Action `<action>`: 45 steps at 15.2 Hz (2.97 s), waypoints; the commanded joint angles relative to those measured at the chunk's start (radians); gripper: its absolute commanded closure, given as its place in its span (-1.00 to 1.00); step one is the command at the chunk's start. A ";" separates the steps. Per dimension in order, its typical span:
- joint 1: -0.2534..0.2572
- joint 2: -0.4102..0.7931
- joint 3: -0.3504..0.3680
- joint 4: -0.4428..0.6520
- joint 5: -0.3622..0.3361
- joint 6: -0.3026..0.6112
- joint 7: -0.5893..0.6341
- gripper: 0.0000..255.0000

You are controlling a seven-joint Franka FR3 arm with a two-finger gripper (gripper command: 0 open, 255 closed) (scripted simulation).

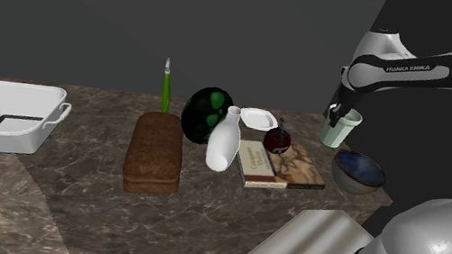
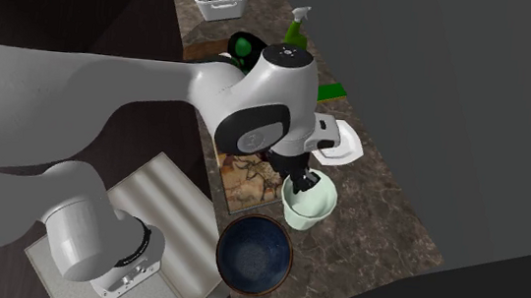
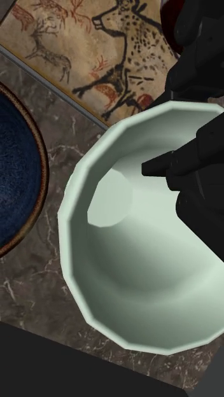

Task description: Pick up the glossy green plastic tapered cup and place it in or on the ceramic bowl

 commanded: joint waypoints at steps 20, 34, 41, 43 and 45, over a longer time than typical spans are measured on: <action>-0.023 -0.226 0.023 0.085 -0.004 -0.303 -0.067 1.00; -0.091 -0.512 0.000 -0.097 -0.063 -0.393 -0.129 1.00; -0.101 -0.525 -0.021 -0.195 -0.086 -0.309 -0.113 1.00; -0.104 -0.526 -0.028 -0.222 -0.094 -0.284 -0.109 1.00; -0.107 -0.526 -0.035 -0.249 -0.102 -0.259 -0.104 1.00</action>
